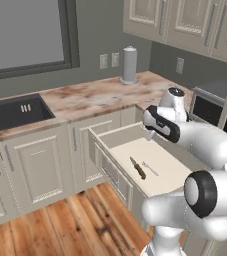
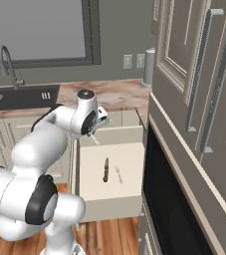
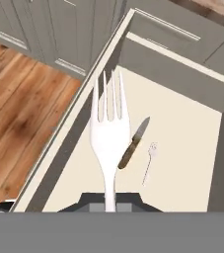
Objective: Pick up the metallic utensils from the counter and place them in the open drawer. Make sure not to pick up any wooden utensils.
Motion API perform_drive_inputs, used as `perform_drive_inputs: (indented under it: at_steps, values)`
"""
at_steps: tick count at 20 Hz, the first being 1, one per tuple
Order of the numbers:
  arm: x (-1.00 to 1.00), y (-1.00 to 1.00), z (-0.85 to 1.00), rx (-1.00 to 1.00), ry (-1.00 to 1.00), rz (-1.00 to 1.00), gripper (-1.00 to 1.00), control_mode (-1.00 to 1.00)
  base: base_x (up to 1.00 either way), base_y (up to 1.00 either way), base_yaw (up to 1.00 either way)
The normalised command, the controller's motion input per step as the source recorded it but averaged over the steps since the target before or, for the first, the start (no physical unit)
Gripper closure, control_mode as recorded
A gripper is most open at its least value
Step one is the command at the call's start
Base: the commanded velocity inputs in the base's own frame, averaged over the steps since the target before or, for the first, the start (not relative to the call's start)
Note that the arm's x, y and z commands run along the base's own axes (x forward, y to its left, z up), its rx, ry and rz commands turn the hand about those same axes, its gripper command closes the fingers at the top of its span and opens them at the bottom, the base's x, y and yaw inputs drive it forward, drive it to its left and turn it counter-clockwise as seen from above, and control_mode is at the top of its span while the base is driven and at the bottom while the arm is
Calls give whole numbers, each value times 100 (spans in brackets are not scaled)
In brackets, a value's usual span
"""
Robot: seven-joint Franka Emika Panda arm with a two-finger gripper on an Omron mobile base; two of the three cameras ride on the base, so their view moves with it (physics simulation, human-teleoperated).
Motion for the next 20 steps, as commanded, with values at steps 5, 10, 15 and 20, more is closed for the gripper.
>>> perform_drive_inputs:
  at_steps: [5,10,15,20]
  values:
    - [75,-35,-83,3,11,-14,100,-100,0,0,0]
    - [42,-15,-100,-3,1,-21,100,-100,0,0,0]
    - [10,-28,-90,-4,0,-19,100,-100,0,0,0]
    - [0,-30,-74,-2,0,-14,100,-100,0,0,0]
